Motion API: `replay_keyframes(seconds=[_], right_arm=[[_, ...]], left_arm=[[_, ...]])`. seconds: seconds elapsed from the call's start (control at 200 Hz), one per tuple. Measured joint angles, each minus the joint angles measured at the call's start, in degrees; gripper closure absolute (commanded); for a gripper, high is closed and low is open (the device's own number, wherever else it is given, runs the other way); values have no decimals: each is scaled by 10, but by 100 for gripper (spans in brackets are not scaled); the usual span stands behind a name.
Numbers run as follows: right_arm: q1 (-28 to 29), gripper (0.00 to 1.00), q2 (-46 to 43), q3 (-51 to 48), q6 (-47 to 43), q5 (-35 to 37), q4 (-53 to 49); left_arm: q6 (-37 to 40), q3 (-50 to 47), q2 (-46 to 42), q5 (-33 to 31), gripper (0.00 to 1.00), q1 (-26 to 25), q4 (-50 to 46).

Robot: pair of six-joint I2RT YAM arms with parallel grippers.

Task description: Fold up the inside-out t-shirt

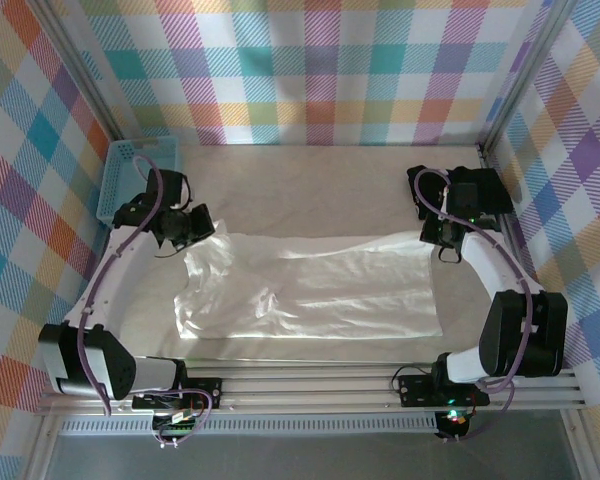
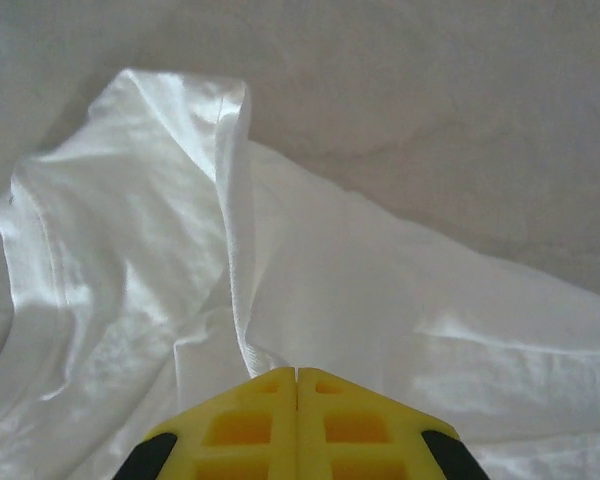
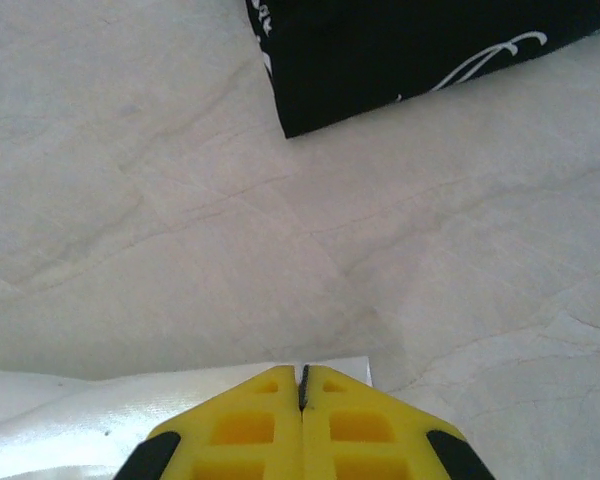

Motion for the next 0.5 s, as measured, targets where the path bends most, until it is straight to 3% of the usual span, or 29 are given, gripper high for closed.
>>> replay_keyframes(seconds=[0.505], right_arm=[[0, 96, -42, -37, 14, 10, -52]], left_arm=[[22, -35, -87, 25, 100, 3, -79]])
